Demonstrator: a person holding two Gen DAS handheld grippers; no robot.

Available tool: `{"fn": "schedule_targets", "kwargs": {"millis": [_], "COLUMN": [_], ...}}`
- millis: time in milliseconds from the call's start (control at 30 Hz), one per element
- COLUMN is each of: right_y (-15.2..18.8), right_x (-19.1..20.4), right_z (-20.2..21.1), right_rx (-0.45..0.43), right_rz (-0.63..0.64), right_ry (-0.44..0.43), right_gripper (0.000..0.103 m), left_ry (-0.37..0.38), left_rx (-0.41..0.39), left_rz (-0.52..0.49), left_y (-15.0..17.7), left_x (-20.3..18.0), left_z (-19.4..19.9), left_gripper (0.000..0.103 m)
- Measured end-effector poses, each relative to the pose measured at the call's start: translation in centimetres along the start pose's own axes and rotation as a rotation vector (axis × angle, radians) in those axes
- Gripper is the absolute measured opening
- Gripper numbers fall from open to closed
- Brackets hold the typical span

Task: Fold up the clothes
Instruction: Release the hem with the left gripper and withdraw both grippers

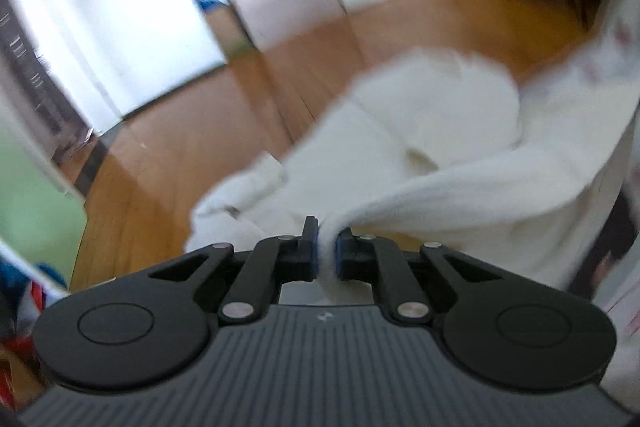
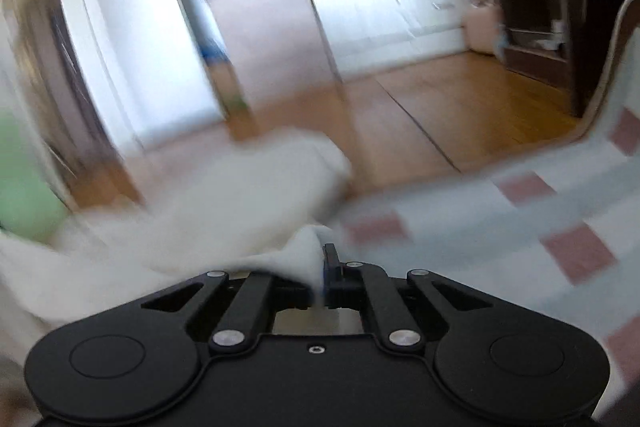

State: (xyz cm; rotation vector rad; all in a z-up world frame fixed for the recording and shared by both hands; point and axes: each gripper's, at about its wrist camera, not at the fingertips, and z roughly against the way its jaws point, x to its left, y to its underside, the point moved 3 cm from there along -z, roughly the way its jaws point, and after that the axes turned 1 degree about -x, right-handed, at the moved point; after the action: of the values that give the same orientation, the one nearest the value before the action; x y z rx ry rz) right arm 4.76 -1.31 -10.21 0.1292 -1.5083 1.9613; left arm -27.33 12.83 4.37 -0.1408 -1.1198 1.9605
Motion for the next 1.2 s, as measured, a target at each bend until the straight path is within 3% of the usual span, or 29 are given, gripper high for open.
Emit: {"fn": "schedule_targets", "kwargs": {"millis": [33, 100, 167, 233, 300, 467, 500, 600, 700, 833, 967, 1200], "right_y": [-0.8, -0.5, 1.5, 3.5, 4.6, 4.9, 4.9, 5.0, 5.2, 3.4, 1.2, -0.6], "right_x": [0.6, 1.3, 1.3, 0.8, 0.7, 1.0, 0.9, 0.5, 0.6, 3.2, 8.6, 18.0], "right_z": [1.5, 3.0, 2.1, 0.6, 0.3, 1.8, 2.0, 2.2, 3.7, 4.5, 3.0, -3.0], "right_rx": [-0.029, -0.021, 0.078, 0.203, 0.260, 0.294, 0.303, 0.396, 0.438, 0.424, 0.400, 0.486], "right_rz": [-0.046, -0.044, 0.084, 0.174, 0.221, 0.268, 0.264, 0.280, 0.233, 0.097, 0.175, 0.399], "right_ry": [-0.050, -0.017, 0.181, 0.317, 0.360, 0.420, 0.430, 0.555, 0.649, 0.483, 0.339, 0.110], "right_gripper": [0.006, 0.005, 0.005, 0.005, 0.005, 0.010, 0.012, 0.028, 0.034, 0.038, 0.048, 0.048], "left_ry": [-0.002, 0.017, 0.070, 0.132, 0.192, 0.299, 0.302, 0.284, 0.224, 0.199, 0.207, 0.207], "left_rx": [-0.019, 0.028, 0.135, 0.245, 0.286, 0.270, 0.258, 0.228, 0.239, 0.256, 0.241, 0.179], "left_rz": [0.038, 0.063, 0.046, 0.020, 0.031, 0.172, 0.188, 0.231, 0.236, 0.228, 0.216, 0.176], "left_y": [0.3, 2.5, 5.5, 8.3, 9.6, 8.7, 8.4, 7.9, 7.8, 7.5, 6.7, 4.4], "left_x": [0.7, 0.5, -0.6, -2.0, -2.9, -2.0, -1.5, -0.3, 0.3, 0.4, 0.3, 0.3], "left_z": [1.8, 2.8, 1.6, -0.1, -1.0, -0.9, -0.7, 0.1, -0.1, -1.1, -1.6, -2.3], "left_gripper": [0.008, 0.008, 0.008, 0.009, 0.012, 0.020, 0.026, 0.055, 0.061, 0.061, 0.064, 0.070]}}
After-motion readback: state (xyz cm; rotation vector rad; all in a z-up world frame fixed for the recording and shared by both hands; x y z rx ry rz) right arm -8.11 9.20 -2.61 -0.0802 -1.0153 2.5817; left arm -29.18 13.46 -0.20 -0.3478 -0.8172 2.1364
